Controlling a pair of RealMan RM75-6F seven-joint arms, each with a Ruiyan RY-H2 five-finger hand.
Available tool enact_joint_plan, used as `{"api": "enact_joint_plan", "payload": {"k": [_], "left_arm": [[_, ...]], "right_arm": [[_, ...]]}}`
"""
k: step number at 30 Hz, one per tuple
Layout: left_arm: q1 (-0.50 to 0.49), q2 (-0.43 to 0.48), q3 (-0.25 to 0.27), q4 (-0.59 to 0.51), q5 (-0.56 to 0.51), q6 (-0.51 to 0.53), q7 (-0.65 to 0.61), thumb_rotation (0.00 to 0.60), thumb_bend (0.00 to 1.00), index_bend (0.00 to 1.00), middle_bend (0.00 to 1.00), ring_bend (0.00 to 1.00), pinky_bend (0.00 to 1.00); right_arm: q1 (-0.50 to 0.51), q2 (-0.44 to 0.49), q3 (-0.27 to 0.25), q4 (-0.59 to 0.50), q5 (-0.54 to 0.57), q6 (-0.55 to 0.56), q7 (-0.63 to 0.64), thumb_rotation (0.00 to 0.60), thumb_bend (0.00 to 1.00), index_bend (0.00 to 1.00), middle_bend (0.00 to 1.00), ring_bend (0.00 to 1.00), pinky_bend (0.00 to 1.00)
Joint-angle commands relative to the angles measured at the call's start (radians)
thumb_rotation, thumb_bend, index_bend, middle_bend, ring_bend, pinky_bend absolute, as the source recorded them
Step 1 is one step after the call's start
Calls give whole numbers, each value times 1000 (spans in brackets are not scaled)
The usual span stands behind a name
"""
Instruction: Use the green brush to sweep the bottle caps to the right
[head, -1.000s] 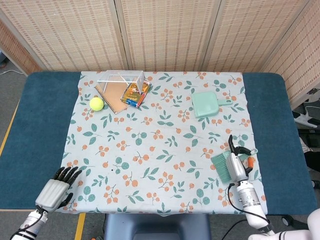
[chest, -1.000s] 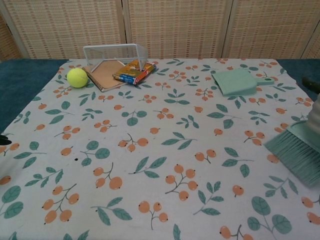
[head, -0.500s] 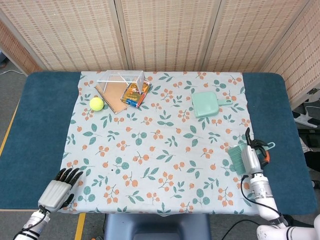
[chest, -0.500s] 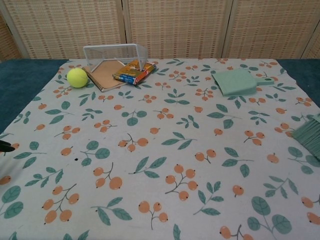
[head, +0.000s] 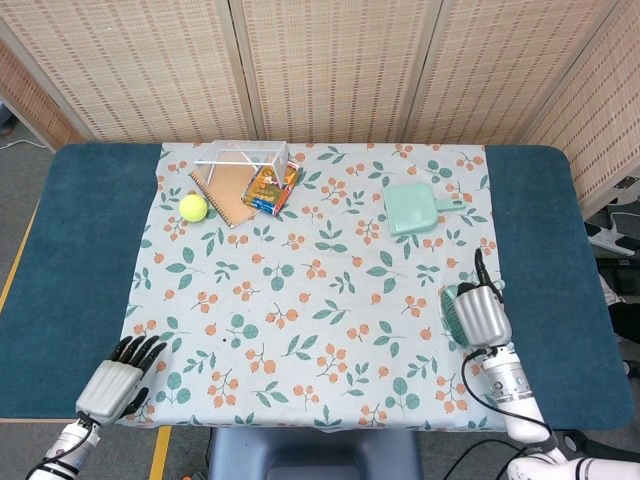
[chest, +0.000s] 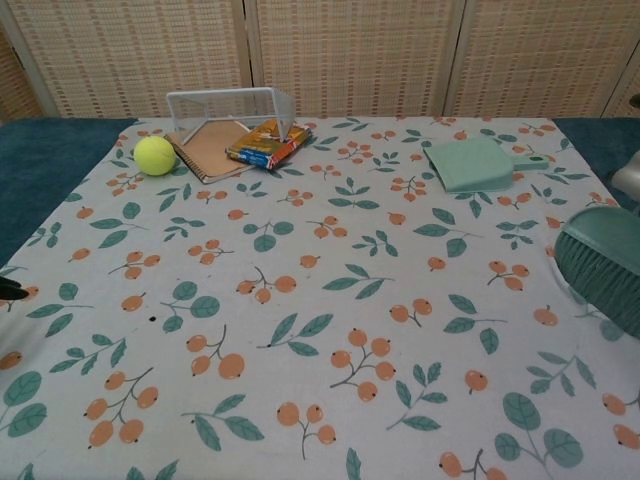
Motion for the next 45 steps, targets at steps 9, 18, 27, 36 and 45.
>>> {"api": "enact_joint_plan", "payload": {"k": [9,18,27,36,45], "left_arm": [[0,13,0,-7,10,10,-24,600,454,0,0,0,77],[-1,21,0,-10,18,15,-41,600,454,0,0,0,77],[0,26,5,-12,27,18,-46,600,454,0,0,0,76],[1,32,4,-13,31,23,-58,600,454,0,0,0,77],[-1,28,7,-15,38,19,-51,600,453,0,0,0,77]], "right_arm": [[-3,55,59,-159,-74,22,30,600,515,940,783,523,0],[-8,29,66,-281,-123,5,38,600,515,944,783,523,0],[-59,-153,13,-135,-108,-41,102,600,516,944,783,523,0],[-133,-207,-50,69,-115,-48,136,600,516,944,783,523,0],[-179,-236,-59,207,-94,-84,141,600,517,944,783,523,0]]}}
